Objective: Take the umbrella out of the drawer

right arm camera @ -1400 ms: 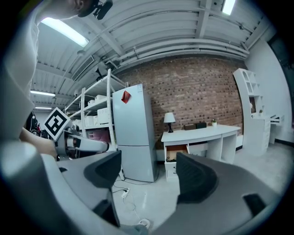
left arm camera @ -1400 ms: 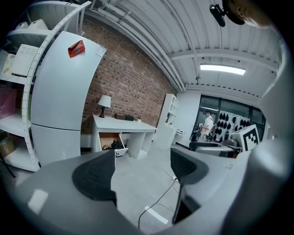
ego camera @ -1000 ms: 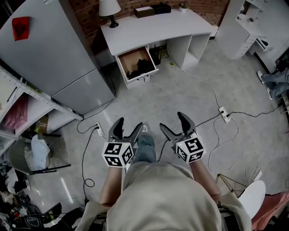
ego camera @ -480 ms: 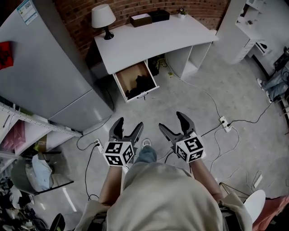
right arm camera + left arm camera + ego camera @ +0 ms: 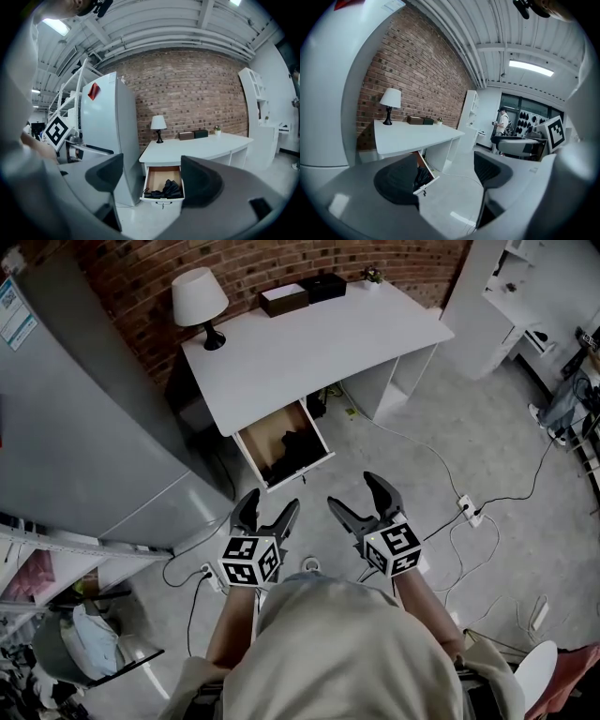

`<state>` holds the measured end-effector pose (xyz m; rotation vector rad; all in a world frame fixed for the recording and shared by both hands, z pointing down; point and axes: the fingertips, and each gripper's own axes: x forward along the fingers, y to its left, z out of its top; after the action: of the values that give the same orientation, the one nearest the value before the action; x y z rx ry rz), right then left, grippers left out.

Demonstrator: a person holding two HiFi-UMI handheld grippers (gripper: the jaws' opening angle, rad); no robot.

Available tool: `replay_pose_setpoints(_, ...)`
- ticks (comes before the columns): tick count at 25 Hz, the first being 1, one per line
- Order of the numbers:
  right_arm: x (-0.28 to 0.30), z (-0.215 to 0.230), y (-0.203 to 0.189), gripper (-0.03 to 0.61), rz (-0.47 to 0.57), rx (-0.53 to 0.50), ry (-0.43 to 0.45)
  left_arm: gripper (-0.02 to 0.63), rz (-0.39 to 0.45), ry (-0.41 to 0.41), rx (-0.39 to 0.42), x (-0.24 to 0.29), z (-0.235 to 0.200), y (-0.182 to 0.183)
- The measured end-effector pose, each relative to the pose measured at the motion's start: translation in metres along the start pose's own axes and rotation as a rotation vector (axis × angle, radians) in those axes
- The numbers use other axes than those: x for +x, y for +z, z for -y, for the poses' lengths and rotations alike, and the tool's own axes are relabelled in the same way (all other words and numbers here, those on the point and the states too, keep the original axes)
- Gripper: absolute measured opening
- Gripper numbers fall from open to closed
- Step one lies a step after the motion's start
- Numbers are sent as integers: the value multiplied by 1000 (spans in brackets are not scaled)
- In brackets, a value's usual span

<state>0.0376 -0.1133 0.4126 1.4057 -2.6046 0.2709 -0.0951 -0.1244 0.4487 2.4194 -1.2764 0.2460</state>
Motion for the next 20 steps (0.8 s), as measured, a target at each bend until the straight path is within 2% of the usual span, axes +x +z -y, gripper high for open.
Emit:
replay_pose_setpoints(9,49,25,-3,360,-23,28,-50,365,-52,-22,-9,47,-45,2)
replay_pose_setpoints(20,80,44,-38,361,-119,103,-55,365,-179,-8,-20,101,-82,-34)
